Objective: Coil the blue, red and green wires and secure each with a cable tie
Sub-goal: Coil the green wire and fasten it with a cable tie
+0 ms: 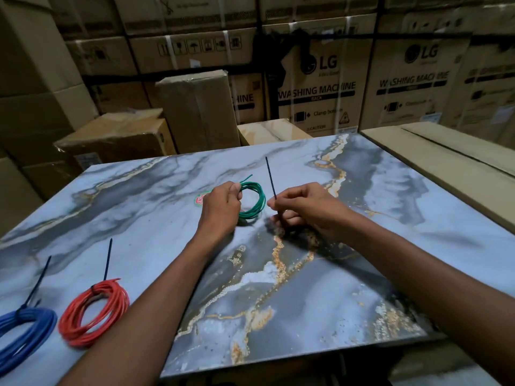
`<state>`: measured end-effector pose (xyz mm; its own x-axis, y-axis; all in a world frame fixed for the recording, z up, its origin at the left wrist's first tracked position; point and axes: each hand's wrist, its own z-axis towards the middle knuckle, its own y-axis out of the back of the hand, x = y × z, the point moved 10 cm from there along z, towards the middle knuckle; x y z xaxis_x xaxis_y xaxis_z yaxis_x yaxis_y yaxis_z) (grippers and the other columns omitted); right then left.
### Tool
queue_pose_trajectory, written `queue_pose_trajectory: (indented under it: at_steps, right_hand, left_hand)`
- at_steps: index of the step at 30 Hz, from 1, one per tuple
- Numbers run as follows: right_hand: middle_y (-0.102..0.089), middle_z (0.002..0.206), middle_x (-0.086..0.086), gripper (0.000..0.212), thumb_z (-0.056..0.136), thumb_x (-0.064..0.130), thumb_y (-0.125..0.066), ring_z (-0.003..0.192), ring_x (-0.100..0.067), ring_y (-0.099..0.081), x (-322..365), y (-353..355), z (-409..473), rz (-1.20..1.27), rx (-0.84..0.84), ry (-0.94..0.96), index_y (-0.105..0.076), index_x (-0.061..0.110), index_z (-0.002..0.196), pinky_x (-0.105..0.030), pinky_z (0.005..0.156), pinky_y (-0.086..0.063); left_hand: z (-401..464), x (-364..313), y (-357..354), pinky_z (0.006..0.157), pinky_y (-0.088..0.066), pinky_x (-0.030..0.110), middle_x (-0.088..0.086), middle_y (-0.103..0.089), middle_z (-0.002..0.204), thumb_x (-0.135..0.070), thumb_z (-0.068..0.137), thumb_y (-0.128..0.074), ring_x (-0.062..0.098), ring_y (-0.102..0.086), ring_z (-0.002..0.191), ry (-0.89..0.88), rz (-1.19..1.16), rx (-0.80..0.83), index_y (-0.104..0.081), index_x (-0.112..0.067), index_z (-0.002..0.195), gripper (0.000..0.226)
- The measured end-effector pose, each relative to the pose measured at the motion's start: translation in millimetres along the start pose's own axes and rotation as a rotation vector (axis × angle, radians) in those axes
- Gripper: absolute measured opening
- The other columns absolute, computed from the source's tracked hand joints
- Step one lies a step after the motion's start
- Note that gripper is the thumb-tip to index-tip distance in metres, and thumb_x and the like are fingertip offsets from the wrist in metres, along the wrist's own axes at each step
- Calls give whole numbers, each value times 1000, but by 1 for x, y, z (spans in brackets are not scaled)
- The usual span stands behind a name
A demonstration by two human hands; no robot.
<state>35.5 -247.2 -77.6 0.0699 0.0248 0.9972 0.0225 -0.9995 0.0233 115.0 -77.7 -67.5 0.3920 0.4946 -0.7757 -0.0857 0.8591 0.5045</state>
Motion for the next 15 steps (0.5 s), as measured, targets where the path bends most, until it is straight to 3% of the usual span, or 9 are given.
queue_pose_trajectory:
  at_steps: [4, 10, 15]
  right_hand:
    - [-73, 77, -17, 20, 96, 3, -67, 60, -17, -71, 4, 3, -8, -31, -37, 25, -69, 0, 116, -19, 55, -55]
    - [-77, 81, -8, 11, 95, 21, -71, 68, -19, -75, 22, 12, -14, -366, -168, 178, -78, 13, 99, -25, 58, -56]
    - [-76, 84, -12, 10, 95, 13, -71, 73, -25, -77, 19, 10, -14, -255, -156, 156, -77, 7, 99, -28, 63, -59]
  left_hand:
    - [-3, -5, -7, 57, -36, 36, -3, -51, 61, -28, 104, -42, 20, -46, 60, -53, 30, 34, -52, -16, 71, 37]
    - [-3, -9, -4, 56, -34, 34, -4, -52, 62, -25, 105, -42, 18, -46, 60, -57, 36, 17, -51, -19, 70, 37]
    - [-1, -9, 0, 58, -39, 37, 0, -56, 64, -25, 105, -42, 26, -54, 65, -49, 65, 4, -53, -16, 71, 37]
